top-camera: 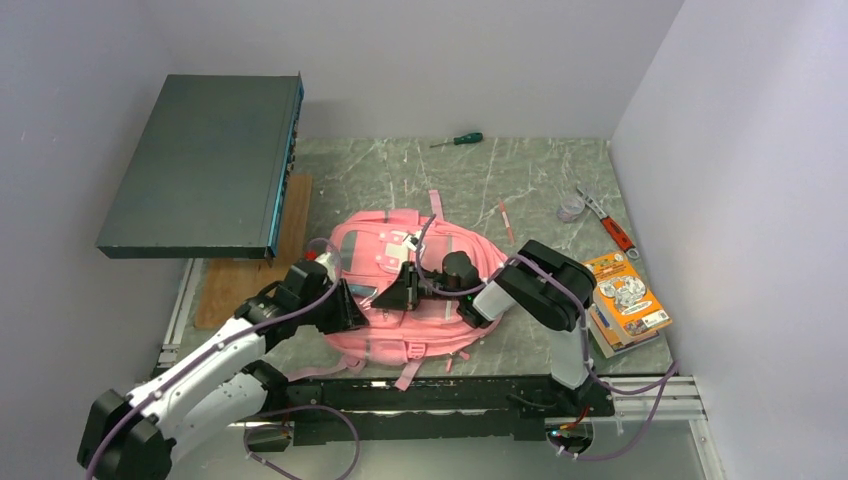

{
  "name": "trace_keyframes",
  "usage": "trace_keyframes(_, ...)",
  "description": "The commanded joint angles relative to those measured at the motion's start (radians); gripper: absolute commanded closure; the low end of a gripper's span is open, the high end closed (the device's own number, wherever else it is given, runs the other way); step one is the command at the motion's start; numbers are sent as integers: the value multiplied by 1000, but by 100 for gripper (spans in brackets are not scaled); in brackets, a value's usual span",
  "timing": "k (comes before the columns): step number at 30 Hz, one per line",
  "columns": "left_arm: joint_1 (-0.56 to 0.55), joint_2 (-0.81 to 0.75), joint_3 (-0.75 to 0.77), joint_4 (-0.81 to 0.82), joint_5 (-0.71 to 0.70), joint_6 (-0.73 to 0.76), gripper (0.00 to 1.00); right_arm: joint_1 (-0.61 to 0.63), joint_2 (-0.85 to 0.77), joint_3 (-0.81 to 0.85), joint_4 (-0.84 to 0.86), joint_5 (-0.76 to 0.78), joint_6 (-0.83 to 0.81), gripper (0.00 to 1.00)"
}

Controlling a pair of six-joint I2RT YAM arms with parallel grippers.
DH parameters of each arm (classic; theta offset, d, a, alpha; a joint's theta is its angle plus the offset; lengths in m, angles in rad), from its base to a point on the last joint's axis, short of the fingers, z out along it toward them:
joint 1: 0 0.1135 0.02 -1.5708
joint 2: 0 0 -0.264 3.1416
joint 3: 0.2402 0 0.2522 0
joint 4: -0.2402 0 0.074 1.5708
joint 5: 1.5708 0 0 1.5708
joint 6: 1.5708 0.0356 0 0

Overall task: Pack the student bag
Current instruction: Zip the student bag at the center of the board.

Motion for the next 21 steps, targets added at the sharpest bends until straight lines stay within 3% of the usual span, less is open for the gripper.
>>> trace_keyframes(1,-2,87,-61,45,-26,-37,65,-28,-56,-2,15,89,36,100)
trace_keyframes(7,7,99,-88,-38,-120,-35,67,-77,-103,75,-265,214,-42,100)
trace_keyframes(15,20,50,-98,-72,-141,-36,67,-145,-92,337,-607,307,-316,99)
trace_keyframes(18,20,39,-72,-75,-137,-11,66,-155,-119,432,-805,318,-415,79)
trace_keyframes(21,20,-1,-40,-76,-136,34,61,-157,-189,528,-1125,353,-548,58)
